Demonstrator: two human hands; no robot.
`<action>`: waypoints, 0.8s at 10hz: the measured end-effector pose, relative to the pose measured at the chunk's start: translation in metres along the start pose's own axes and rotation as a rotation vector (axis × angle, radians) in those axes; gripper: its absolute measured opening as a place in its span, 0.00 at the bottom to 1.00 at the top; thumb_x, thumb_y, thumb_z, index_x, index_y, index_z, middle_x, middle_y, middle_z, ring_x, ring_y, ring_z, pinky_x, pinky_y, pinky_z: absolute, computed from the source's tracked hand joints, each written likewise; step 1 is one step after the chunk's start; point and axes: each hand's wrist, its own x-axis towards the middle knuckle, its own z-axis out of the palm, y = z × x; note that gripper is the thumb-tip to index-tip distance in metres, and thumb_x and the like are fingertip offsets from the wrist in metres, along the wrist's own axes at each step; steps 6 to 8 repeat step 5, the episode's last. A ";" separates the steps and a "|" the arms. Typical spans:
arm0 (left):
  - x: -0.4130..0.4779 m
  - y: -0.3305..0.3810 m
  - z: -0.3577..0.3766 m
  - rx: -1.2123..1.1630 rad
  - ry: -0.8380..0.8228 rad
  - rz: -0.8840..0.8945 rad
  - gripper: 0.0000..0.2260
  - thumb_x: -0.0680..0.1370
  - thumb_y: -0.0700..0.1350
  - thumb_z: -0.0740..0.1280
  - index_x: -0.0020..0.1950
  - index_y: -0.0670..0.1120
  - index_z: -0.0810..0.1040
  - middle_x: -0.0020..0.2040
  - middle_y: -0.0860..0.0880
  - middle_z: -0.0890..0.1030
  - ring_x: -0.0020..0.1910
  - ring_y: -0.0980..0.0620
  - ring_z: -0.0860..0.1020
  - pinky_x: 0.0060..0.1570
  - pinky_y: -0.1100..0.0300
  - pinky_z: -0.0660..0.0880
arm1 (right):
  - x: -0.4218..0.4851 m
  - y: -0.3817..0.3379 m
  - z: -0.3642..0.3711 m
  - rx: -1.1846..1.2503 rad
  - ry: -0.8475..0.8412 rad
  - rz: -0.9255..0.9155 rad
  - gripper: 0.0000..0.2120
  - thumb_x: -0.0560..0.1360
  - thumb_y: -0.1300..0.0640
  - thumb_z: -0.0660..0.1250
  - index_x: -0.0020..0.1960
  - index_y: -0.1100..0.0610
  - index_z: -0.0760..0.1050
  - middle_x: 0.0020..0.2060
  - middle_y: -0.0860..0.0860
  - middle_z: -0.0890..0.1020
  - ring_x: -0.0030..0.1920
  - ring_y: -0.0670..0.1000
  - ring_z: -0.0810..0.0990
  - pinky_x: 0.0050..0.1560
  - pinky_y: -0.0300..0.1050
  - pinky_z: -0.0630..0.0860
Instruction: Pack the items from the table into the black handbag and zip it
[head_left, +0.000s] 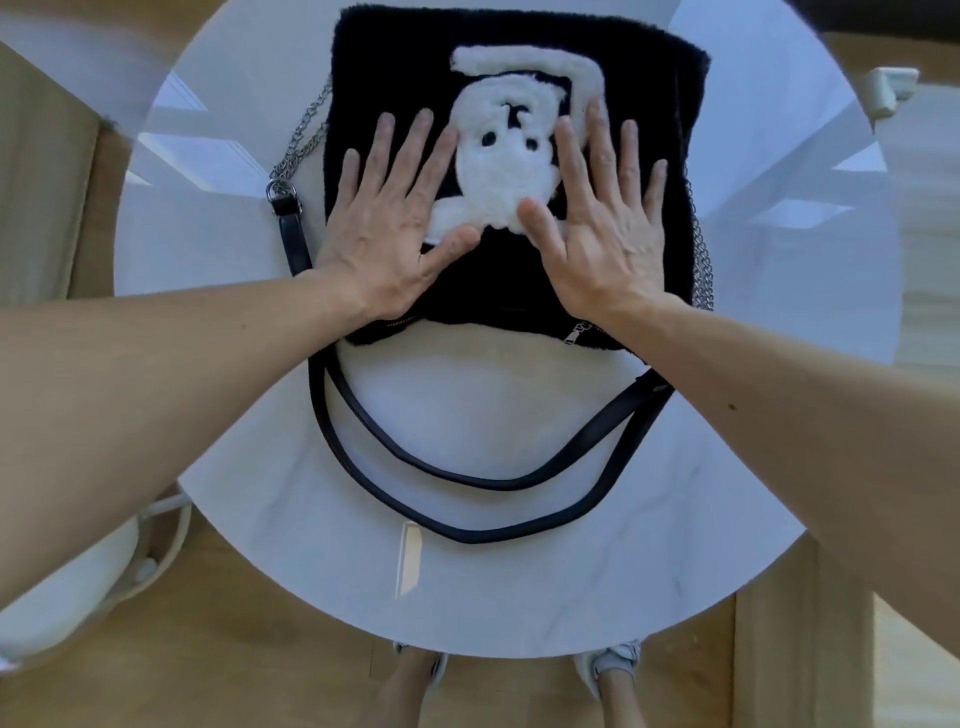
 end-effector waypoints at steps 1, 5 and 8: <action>0.003 -0.007 0.000 0.007 -0.021 0.023 0.40 0.77 0.73 0.47 0.82 0.51 0.43 0.83 0.48 0.45 0.81 0.43 0.43 0.76 0.38 0.45 | 0.000 -0.003 0.002 0.013 0.030 0.035 0.38 0.80 0.31 0.45 0.82 0.50 0.41 0.82 0.50 0.44 0.81 0.56 0.42 0.79 0.62 0.40; -0.028 -0.005 -0.055 -0.114 -0.194 -0.077 0.36 0.81 0.64 0.50 0.82 0.48 0.41 0.82 0.47 0.40 0.80 0.47 0.38 0.78 0.47 0.43 | -0.061 -0.011 -0.049 0.115 -0.178 0.272 0.36 0.81 0.33 0.43 0.82 0.49 0.38 0.82 0.49 0.42 0.81 0.50 0.41 0.80 0.55 0.41; -0.028 -0.005 -0.055 -0.114 -0.194 -0.077 0.36 0.81 0.64 0.50 0.82 0.48 0.41 0.82 0.47 0.40 0.80 0.47 0.38 0.78 0.47 0.43 | -0.061 -0.011 -0.049 0.115 -0.178 0.272 0.36 0.81 0.33 0.43 0.82 0.49 0.38 0.82 0.49 0.42 0.81 0.50 0.41 0.80 0.55 0.41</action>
